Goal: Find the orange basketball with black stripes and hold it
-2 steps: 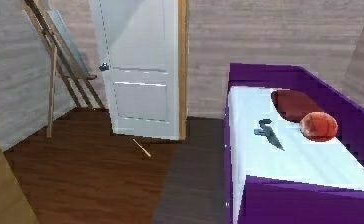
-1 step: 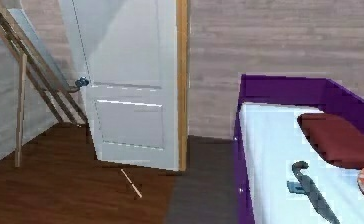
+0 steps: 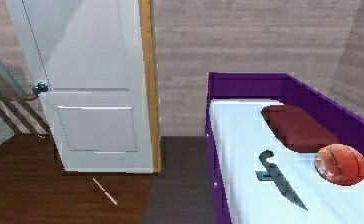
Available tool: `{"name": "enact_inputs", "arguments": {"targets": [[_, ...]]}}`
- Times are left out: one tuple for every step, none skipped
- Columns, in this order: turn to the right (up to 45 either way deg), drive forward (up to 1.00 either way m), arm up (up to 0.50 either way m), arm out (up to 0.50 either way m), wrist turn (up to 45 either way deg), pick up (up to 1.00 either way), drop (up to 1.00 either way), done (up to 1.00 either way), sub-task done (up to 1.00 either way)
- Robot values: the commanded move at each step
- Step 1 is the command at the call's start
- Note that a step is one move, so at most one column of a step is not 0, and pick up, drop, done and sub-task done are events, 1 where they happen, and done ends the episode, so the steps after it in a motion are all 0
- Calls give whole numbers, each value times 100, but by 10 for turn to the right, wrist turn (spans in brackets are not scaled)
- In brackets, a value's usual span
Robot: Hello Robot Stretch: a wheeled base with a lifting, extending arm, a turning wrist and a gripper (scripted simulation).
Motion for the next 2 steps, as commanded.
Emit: {"name": "enact_inputs", "arguments": {"targets": [[0,60,0,0,0,0,0,0,0],[-180,0,0,0,0,0,0,0,0]]}}
